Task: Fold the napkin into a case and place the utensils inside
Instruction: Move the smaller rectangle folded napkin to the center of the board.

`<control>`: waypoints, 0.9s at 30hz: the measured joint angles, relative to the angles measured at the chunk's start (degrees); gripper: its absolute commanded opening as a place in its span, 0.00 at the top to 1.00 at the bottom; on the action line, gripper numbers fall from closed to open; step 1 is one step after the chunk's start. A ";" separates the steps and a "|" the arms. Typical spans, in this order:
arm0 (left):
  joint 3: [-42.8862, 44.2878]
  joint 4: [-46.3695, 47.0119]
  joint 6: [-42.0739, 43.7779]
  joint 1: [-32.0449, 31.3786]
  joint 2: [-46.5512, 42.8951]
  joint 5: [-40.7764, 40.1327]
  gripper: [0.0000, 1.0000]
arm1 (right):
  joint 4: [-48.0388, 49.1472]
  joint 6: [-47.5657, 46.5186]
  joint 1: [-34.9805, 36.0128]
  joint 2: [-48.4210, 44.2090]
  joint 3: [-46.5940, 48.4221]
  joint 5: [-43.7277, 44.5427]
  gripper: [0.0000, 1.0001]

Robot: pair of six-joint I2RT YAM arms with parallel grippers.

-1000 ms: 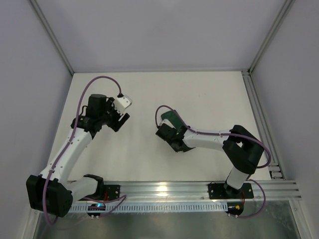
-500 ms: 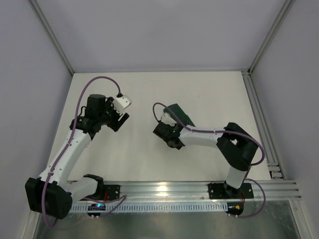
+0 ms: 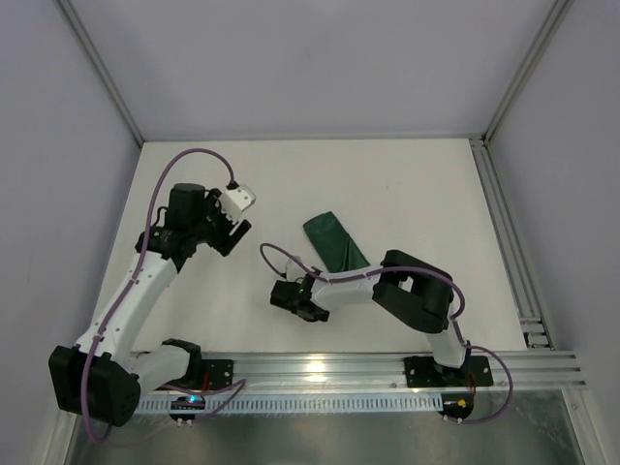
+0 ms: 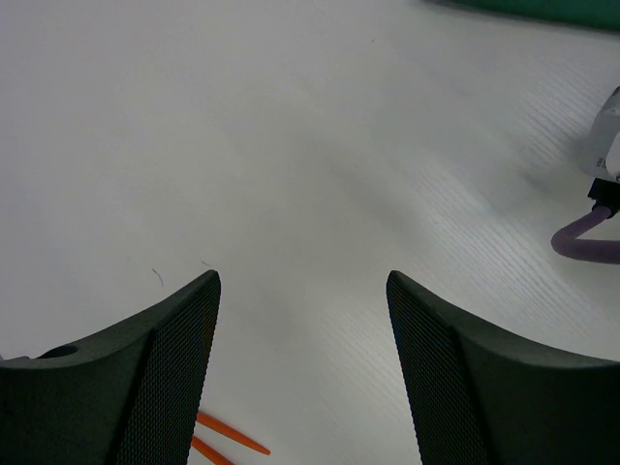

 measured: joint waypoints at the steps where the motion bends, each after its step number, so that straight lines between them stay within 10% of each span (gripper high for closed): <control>1: 0.00 -0.02 0.00 0.00 0.00 0.02 0.28 | 0.07 0.11 0.31 -0.02 0.33 -0.63 0.88; 12: 0.02 -0.02 0.00 0.00 0.00 0.00 0.28 | 2.54 0.42 0.20 -6.51 0.48 -11.89 0.48; 27: 0.02 -0.02 0.02 0.00 0.00 0.00 0.28 | 7.61 1.16 -0.66 -12.83 -1.99 -25.59 0.35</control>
